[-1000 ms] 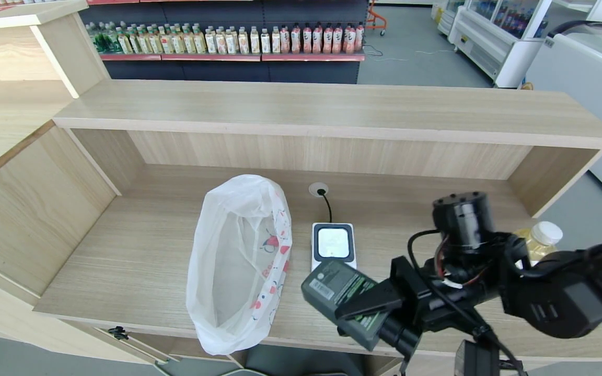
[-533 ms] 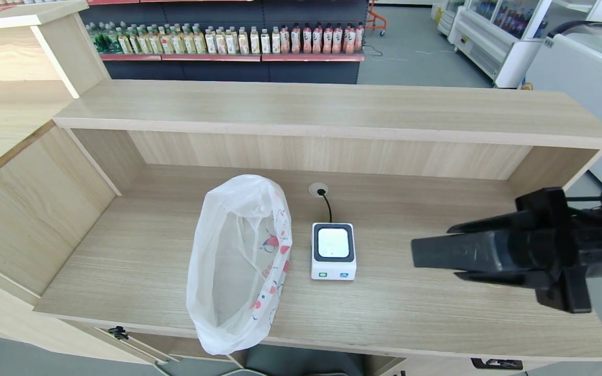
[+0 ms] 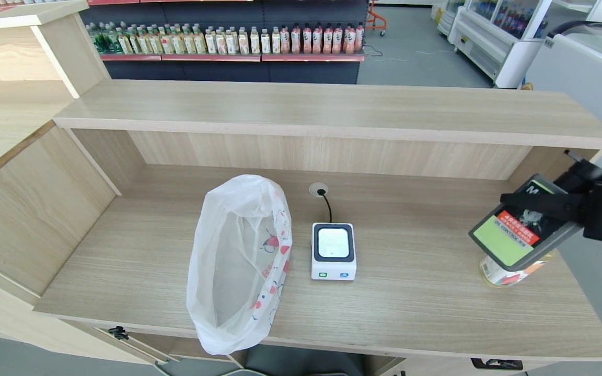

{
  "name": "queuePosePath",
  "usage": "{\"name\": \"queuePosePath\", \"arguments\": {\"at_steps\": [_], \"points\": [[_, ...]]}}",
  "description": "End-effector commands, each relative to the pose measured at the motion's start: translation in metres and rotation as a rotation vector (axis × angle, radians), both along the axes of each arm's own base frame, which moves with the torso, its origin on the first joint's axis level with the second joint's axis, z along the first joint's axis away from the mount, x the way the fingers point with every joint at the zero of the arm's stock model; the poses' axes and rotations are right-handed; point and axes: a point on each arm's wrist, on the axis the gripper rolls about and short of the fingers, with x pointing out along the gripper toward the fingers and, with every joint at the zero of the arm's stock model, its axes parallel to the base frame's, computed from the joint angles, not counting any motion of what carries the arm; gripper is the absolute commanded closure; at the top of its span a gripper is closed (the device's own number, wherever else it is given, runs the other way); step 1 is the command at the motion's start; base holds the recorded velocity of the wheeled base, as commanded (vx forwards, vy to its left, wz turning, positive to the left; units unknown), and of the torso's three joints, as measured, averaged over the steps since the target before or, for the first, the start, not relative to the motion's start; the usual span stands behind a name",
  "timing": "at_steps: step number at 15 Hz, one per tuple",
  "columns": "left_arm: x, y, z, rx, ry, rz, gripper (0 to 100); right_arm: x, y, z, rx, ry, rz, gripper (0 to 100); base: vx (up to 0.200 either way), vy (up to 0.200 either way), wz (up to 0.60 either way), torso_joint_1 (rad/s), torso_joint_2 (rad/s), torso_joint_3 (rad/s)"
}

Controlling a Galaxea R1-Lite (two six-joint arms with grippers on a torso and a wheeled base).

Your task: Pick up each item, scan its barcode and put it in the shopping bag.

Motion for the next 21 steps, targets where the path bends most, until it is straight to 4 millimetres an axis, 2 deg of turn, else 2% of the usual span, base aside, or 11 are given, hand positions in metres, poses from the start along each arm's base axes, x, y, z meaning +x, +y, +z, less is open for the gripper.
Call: {"name": "queuePosePath", "arguments": {"at_steps": [1,4,6,9,11,13,14,15,16,21], "points": [[0.0,0.0,0.0,0.0,0.0,0.001,0,-0.012,0.004,-0.021,0.01,0.036,0.001,100,0.0,0.0,0.0,0.0,0.0,0.0],[0.0,0.0,0.0,0.0,0.0,0.001,0,-0.013,-0.002,-0.026,0.022,0.033,-0.025,100,0.0,0.0,0.0,0.0,0.0,0.0],[0.0,0.0,0.0,0.0,0.0,0.001,0,-0.027,-0.006,-0.047,-0.089,0.038,-0.002,100,0.0,0.0,0.0,0.0,0.0,0.0],[0.0,0.0,0.0,0.0,0.0,0.001,0,-0.023,-0.006,-0.038,-0.129,-0.018,0.014,100,0.0,0.0,0.0,0.0,0.0,0.0],[0.0,0.0,0.0,0.0,0.0,0.001,0,-0.016,-0.003,-0.03,0.073,0.054,0.093,100,0.0,0.0,0.0,0.0,0.0,0.0],[0.0,0.0,0.0,0.0,0.0,0.001,0,-0.001,0.002,-0.028,0.282,0.165,0.074,100,0.0,0.0,0.0,0.0,0.0,0.0],[0.0,0.0,0.0,0.0,-0.001,0.001,0,0.005,0.003,-0.033,0.288,0.169,0.074,100,0.0,0.0,0.0,0.0,0.0,0.0],[0.0,0.0,0.0,0.0,0.0,0.001,0,0.025,0.005,-0.048,0.287,0.153,0.072,100,0.0,0.0,0.0,0.0,0.0,0.0],[0.0,0.0,0.0,-0.002,0.0,0.001,0,0.041,0.007,-0.054,0.289,0.125,0.072,100,0.0,0.0,0.0,0.0,0.0,0.0],[0.0,0.0,0.0,0.0,0.0,0.001,0,0.066,0.016,-0.071,0.186,0.107,0.12,100,0.0,0.0,0.0,0.0,0.0,0.0]]}}
